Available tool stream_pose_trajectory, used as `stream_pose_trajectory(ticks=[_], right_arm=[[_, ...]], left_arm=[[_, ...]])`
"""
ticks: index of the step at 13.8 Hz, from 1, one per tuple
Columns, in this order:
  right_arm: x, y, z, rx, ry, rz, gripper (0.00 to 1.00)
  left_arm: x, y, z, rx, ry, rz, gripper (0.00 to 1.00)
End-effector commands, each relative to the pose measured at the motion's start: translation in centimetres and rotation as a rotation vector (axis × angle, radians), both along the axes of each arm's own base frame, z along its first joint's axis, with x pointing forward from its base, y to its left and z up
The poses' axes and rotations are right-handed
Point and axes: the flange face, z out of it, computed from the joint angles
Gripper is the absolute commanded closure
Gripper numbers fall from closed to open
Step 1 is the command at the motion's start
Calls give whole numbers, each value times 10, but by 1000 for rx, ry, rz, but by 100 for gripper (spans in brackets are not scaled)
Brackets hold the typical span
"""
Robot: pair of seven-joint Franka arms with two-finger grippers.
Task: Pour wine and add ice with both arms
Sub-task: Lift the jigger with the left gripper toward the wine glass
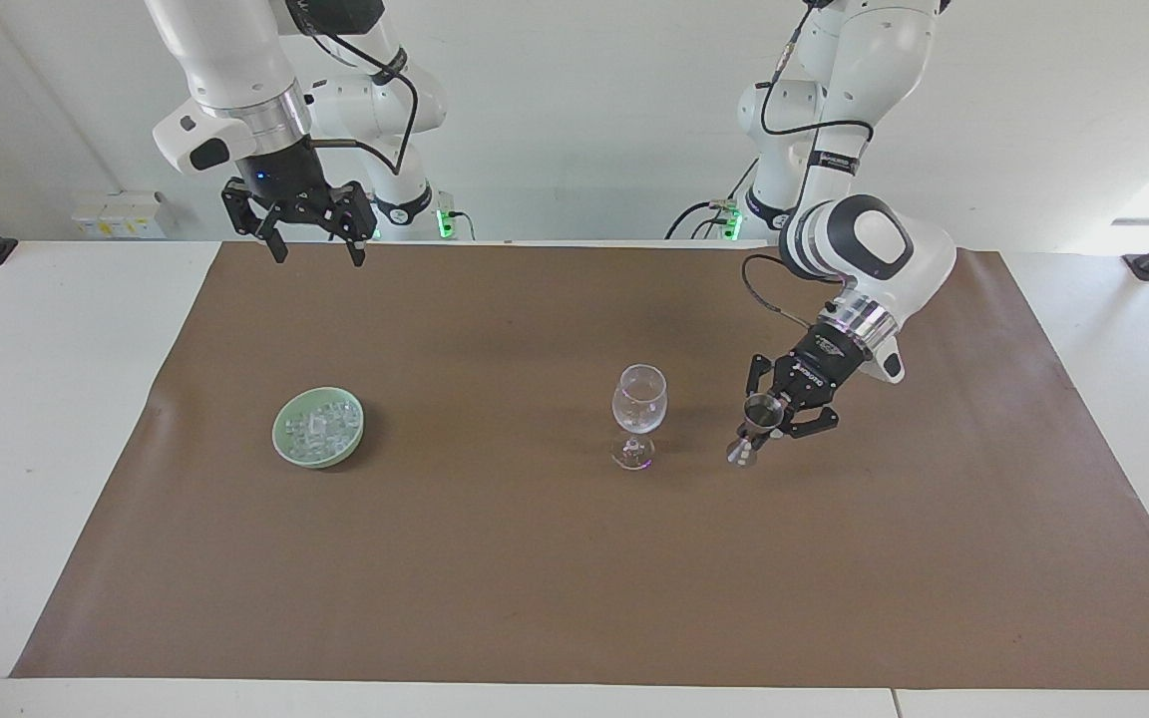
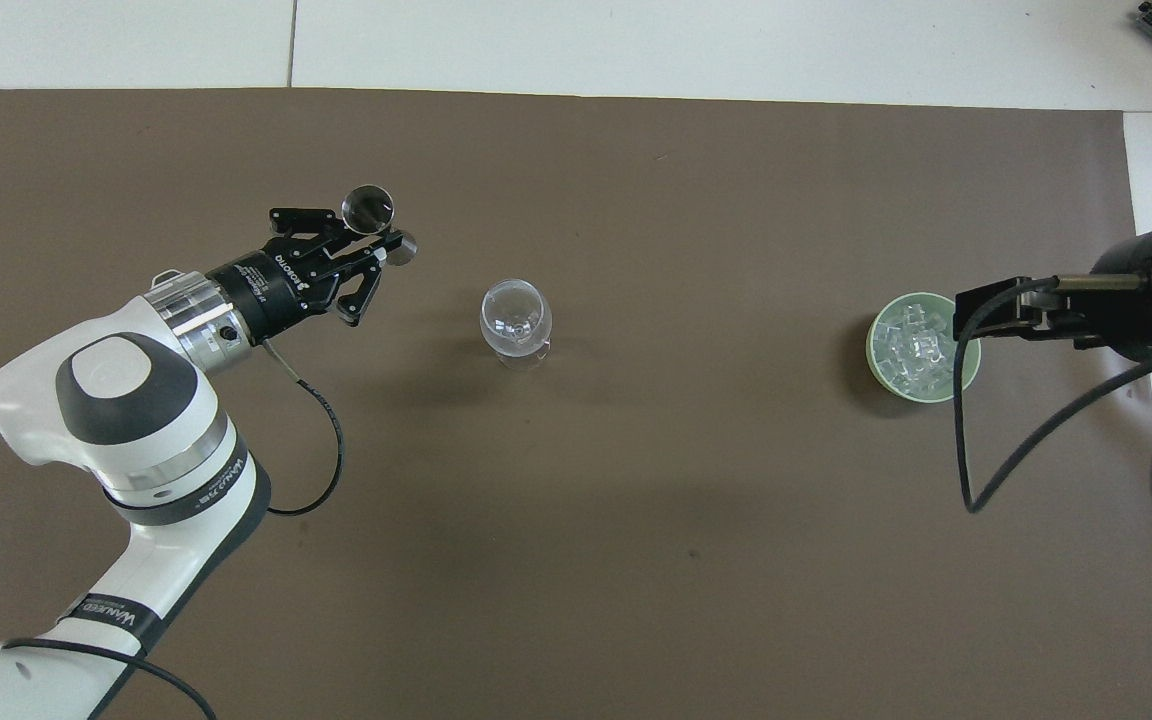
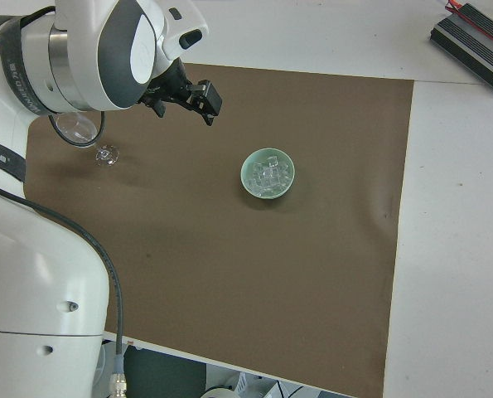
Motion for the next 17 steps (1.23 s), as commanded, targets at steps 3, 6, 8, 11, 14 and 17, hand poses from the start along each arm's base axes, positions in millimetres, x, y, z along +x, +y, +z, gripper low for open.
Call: stream_pose_trajectory(ticks=[3, 6, 8, 11, 14, 17], right_arm=[[-5, -4, 0, 22, 1, 14, 0], [-5, -4, 0, 21, 1, 13, 0], [-5, -4, 0, 22, 1, 14, 0], [-5, -4, 0, 22, 1, 14, 0], [-5, -4, 0, 21, 1, 13, 0], [-5, -4, 0, 22, 1, 14, 0]], left_arm=[[-1, -37, 21, -2, -34, 3, 100], [0, -56, 32, 8, -57, 6, 100], [0, -68, 31, 37, -59, 23, 100], [0, -71, 27, 59, -60, 33, 100], [-3, -76, 23, 104, -102, -2, 100], [-4, -78, 23, 130, -138, -28, 100]])
